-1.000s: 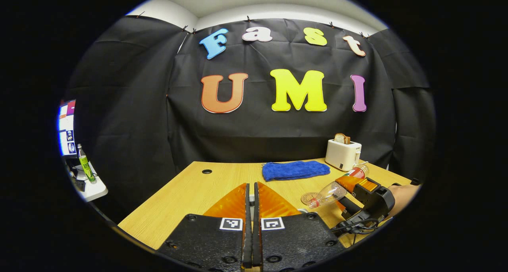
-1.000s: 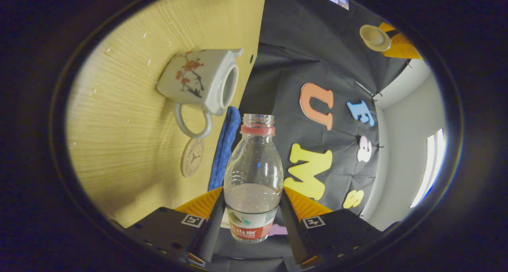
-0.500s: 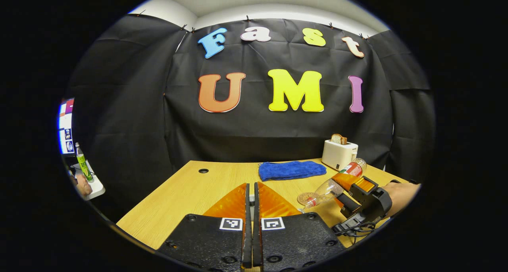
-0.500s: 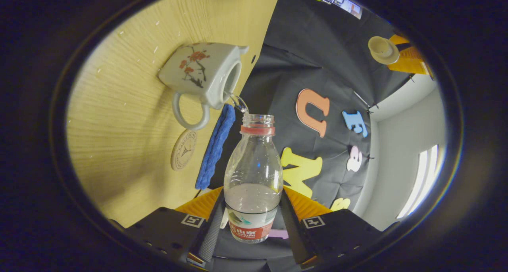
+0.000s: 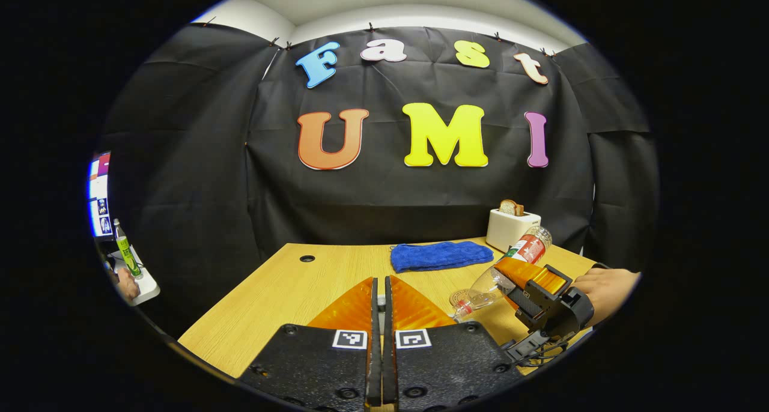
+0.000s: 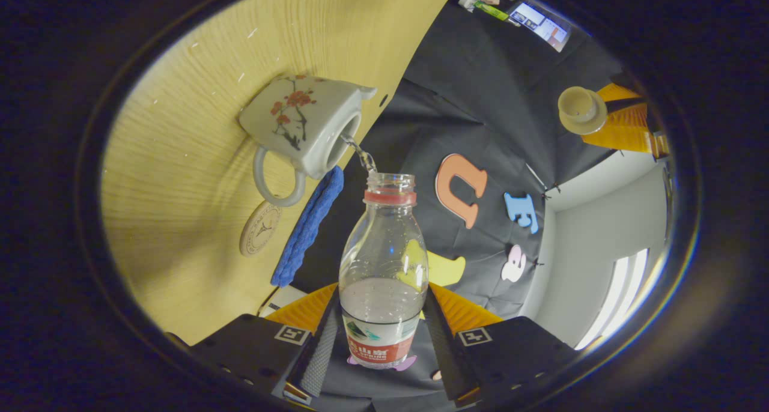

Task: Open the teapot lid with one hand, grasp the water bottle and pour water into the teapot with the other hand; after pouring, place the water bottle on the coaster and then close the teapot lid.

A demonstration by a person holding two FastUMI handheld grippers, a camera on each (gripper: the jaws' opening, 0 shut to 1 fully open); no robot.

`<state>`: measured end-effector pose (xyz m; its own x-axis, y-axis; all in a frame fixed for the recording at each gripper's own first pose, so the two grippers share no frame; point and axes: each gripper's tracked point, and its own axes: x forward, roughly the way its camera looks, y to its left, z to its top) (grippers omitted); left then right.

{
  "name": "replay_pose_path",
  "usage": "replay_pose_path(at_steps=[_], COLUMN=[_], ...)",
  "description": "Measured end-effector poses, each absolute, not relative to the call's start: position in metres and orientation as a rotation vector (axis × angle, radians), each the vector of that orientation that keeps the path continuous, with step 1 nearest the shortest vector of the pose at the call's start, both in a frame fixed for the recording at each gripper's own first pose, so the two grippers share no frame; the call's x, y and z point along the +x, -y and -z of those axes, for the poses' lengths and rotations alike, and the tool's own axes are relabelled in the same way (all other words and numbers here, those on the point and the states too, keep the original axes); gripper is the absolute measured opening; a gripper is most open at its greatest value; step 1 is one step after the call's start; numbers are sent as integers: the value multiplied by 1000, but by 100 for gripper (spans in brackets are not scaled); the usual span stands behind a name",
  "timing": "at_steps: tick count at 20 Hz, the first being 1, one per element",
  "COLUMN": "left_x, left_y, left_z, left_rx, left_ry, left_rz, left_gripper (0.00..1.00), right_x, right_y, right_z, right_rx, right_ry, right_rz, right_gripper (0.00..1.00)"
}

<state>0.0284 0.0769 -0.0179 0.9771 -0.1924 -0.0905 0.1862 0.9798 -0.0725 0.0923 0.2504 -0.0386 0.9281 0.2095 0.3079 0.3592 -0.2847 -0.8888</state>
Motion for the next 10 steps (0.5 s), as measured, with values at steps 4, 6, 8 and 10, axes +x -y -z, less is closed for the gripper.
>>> replay_pose_path(at_steps=[4,6,8,10], left_x=[29,28,29,29], left_y=[-78,-79,-79,-80], left_z=[21,21,20,23], left_rx=[-53,-53,-54,-44], left_ry=[-106,-107,-105,-111], left_rz=[184,184,185,179], left_gripper=[4,3,4,4], right_x=[92,93,91,88], right_y=[-253,-252,-253,-257], right_z=[34,33,30,28], right_rx=[-1905,-1923,-1972,-2002], right_ry=[439,445,471,503], right_rz=[165,176,201,217], right_gripper=[76,74,74,74])
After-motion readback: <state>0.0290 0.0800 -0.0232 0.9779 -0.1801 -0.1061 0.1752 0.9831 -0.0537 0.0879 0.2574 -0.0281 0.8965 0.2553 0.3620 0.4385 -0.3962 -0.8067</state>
